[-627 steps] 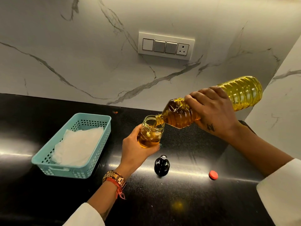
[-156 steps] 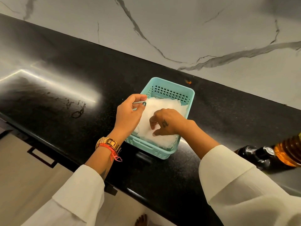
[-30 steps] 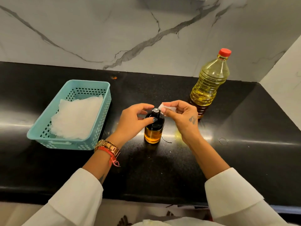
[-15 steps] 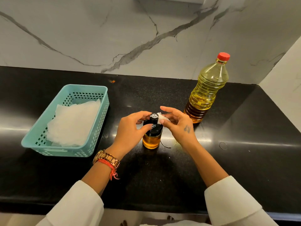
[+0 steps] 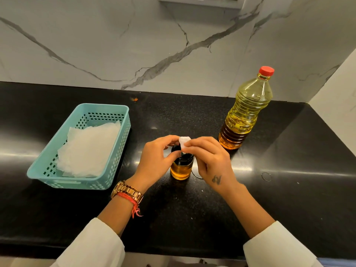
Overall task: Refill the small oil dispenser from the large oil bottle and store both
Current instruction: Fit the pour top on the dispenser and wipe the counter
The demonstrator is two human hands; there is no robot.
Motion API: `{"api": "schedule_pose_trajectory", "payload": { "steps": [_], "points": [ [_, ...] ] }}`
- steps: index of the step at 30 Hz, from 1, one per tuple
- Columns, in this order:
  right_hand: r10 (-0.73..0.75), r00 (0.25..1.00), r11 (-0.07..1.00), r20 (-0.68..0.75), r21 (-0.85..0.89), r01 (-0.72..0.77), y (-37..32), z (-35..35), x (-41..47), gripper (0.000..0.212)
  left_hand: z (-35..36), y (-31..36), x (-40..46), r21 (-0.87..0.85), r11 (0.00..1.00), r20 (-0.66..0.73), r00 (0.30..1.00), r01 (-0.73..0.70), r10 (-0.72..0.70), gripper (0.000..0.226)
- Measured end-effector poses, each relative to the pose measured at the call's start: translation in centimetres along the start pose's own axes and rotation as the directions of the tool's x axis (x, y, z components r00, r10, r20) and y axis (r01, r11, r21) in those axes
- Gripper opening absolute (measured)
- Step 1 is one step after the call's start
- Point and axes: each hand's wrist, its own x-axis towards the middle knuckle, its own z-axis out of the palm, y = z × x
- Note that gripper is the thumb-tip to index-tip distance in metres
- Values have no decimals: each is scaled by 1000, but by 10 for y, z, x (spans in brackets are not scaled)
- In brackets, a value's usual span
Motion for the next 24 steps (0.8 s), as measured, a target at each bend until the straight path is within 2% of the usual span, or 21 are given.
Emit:
{"api": "schedule_pose_trajectory", "payload": {
  "steps": [2, 3, 6, 9, 11, 14, 17, 19, 24],
  "points": [
    [180, 982, 978, -63, 117, -172, 2, 6, -13, 19, 0, 0, 0, 5, 1000, 4, 1000, 7, -7, 33],
    [303, 950, 939, -75, 196, -284, 1, 9, -16, 20, 0, 0, 1, 2, 1000, 4, 1000, 14, -14, 32],
    [598, 801, 741, 16, 370, -560, 1, 12, -8, 19, -1, 0, 1, -3, 1000, 8, 1000, 17, -16, 32],
    [657, 716, 540, 236, 515, -665, 1, 7, 14, 14, -1, 1, 1, -22, 1000, 13, 1000, 17, -17, 33],
    [634, 712, 503, 302, 538, -677, -1, 4, 25, 16, -1, 1, 1, -35, 999, 2, 999, 35, -35, 35],
    [639, 729, 549, 247, 517, -657, -6, 3, 23, 18, 0, 1, 0, -37, 998, -14, 998, 55, -56, 38],
    [624, 768, 647, 142, 458, -610, -9, 5, -2, 14, 1, -1, -2, -30, 998, -29, 998, 52, -53, 36],
    [592, 797, 705, 121, 400, -585, -8, 3, -14, 17, 2, -1, -3, -17, 999, -34, 998, 45, -46, 30],
    [523, 852, 823, -25, 275, -497, -5, -8, 17, 16, 6, 0, -5, -10, 999, -42, 998, 48, -49, 27]
  ]
}}
